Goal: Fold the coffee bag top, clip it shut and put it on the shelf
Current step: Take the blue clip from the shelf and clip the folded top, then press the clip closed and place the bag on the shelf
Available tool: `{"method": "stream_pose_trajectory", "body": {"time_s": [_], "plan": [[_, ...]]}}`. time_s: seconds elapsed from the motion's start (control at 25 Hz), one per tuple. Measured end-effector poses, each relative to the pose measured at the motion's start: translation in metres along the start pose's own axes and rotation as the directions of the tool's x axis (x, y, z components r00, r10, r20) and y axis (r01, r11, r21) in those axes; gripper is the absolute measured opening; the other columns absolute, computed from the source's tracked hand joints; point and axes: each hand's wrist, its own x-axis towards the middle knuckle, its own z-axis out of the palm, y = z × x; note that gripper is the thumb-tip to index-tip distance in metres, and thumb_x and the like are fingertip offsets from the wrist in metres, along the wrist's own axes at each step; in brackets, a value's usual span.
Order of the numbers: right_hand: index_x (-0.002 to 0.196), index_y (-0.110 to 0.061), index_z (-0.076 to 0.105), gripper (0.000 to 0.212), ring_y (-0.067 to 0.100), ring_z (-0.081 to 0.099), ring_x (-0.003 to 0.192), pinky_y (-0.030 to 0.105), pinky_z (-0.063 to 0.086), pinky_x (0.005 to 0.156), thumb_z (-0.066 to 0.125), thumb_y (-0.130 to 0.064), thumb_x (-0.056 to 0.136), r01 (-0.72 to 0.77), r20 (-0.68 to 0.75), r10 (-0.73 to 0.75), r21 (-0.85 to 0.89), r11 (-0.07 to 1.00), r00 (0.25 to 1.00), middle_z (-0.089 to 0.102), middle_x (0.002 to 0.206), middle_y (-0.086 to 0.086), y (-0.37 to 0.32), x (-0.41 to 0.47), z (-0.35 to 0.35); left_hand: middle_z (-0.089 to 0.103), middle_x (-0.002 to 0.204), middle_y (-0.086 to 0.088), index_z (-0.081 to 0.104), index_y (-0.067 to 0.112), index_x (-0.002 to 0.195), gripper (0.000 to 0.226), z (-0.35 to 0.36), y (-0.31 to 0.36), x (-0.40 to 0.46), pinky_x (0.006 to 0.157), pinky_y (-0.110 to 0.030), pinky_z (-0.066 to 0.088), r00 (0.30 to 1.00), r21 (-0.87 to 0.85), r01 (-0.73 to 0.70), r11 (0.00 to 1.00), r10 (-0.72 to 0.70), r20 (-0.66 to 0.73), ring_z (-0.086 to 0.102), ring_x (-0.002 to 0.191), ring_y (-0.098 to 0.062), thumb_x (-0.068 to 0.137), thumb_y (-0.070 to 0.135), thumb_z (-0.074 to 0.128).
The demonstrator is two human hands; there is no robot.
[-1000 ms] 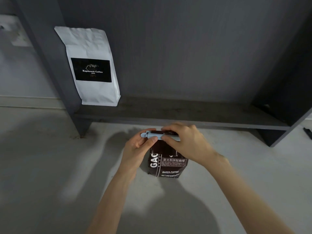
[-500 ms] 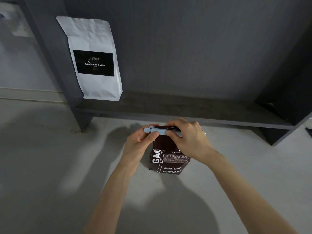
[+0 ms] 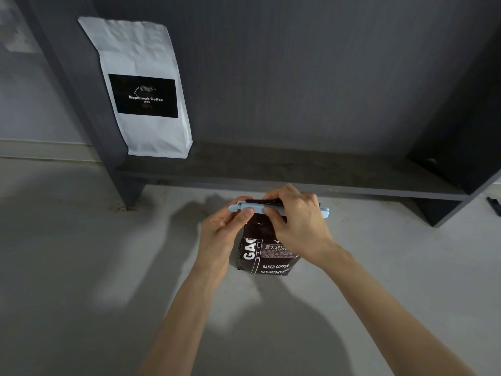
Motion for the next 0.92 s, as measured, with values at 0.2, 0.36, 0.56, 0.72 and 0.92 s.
{"method": "stream_pose_trajectory", "body": {"time_s": [0.2,0.36,0.56,0.72,0.92], "plan": [[0.101,-0.011,0.057,0.018,0.022,0.056,0.095,0.024,0.023,0.092,0.052,-0.017,0.085,-0.006,0.004,0.005,0.009,1.000,1.000,0.061,0.108,0.005,0.001,0.000,0.000,0.073,0.067,0.014,0.066,0.012,0.088,0.017,0.003,0.001,-0.001,0.065,-0.007,0.047,1.000,0.007,-0.008,1.000,0.009,-0.028,0.065,0.072,0.002,0.079,0.002,0.057],[0.102,-0.016,0.061,0.026,0.021,0.059,0.097,0.040,0.037,0.100,0.054,-0.033,0.083,0.019,0.145,-0.021,0.015,1.000,0.989,0.065,0.108,0.005,0.004,0.009,-0.007,0.074,0.069,0.015,0.069,0.018,0.084,0.018,-0.001,0.002,-0.003,0.065,-0.006,0.047,1.000,0.048,-0.003,0.999,0.003,-0.001,0.065,0.074,0.002,0.079,0.005,0.057],[0.102,-0.020,0.061,0.025,0.020,0.057,0.101,0.034,0.029,0.099,0.054,-0.035,0.083,0.034,0.124,-0.034,0.004,0.999,0.992,0.066,0.109,0.000,0.002,0.012,-0.008,0.074,0.072,0.014,0.070,0.018,0.085,0.019,-0.002,0.003,-0.003,0.067,-0.007,0.047,1.000,0.083,-0.013,0.996,0.014,-0.005,0.065,0.077,0.001,0.080,0.005,0.057],[0.105,-0.016,0.058,0.026,0.021,0.056,0.099,0.028,0.020,0.090,0.051,-0.031,0.085,0.044,0.034,-0.043,-0.051,0.998,0.999,0.060,0.114,0.001,-0.001,0.007,0.000,0.074,0.070,0.013,0.069,0.011,0.089,0.016,0.001,0.001,-0.005,0.066,-0.007,0.047,0.998,0.121,-0.054,0.991,0.059,-0.037,0.065,0.074,0.001,0.081,0.004,0.057],[0.107,-0.018,0.058,0.028,0.020,0.056,0.100,0.028,0.022,0.095,0.052,-0.034,0.085,0.037,-0.009,-0.037,-0.033,0.999,0.999,0.062,0.114,0.001,0.001,0.006,0.001,0.073,0.072,0.018,0.067,0.016,0.086,0.020,0.008,0.004,-0.009,0.065,-0.007,0.047,0.994,0.133,-0.094,0.987,0.100,-0.036,0.065,0.075,0.003,0.084,0.003,0.053]]}}
